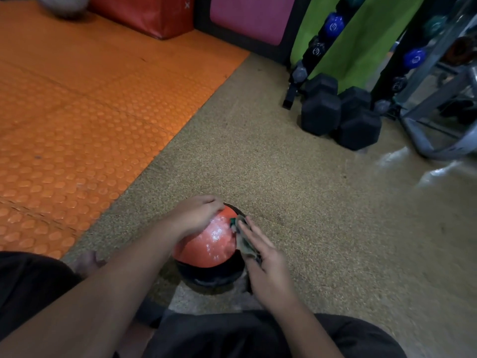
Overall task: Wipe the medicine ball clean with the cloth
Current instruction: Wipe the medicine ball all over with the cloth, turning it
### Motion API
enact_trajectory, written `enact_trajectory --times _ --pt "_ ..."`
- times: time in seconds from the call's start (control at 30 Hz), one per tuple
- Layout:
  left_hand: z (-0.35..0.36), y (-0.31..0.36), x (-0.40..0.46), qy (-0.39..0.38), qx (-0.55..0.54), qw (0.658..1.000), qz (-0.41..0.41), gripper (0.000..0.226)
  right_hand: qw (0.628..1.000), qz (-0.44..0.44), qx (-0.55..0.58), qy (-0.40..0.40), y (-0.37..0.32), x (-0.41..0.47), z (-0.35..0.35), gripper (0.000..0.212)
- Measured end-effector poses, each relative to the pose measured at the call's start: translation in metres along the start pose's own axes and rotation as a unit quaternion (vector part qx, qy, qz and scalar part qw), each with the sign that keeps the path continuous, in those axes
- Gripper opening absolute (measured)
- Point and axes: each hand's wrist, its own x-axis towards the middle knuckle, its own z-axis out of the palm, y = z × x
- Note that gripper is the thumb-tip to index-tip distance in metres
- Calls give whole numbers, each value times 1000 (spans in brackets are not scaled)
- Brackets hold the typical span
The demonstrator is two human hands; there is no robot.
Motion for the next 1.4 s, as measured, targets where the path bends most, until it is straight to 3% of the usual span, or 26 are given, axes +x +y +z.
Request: enact_trajectory --times 0.1,0.2,0.4,0.47,0.63,0.77,0.9,1.07,1.17,1.3,1.4 --pt "7 9 -5 27 43 999 7 59 984 -28 -165 58 0 6 0 69" --pt "13 19 -4 15 101 994 24 50 972 -13 -226 59 -18 26 -2 70" --pt "9 25 11 -10 88 996 -19 46 950 34 -309 -39 -51 -15 -6 76" --pt "10 25 13 -12 92 996 -13 47 958 42 -280 -50 -54 -38 -8 78" --pt "18 28 9 -1 127 992 13 45 968 44 -229 96 -37 12 -14 68" --pt "16 32 10 0 118 993 7 34 960 60 -267 52 -42 13 -3 71" --pt "19 38 9 -13 142 990 4 42 962 71 -263 -6 -56 -46 -5 74" --pt "29 50 6 2 214 977 21 44 954 97 -272 80 -42 10 -34 62" --pt "28 51 10 -9 205 979 6 44 949 111 -287 68 -42 30 -23 60" --pt "19 45 18 -31 167 985 -2 49 957 76 -279 18 -55 -37 -5 70" --pt "21 46 20 -29 172 985 -11 55 964 91 -247 26 -55 -32 -24 61"
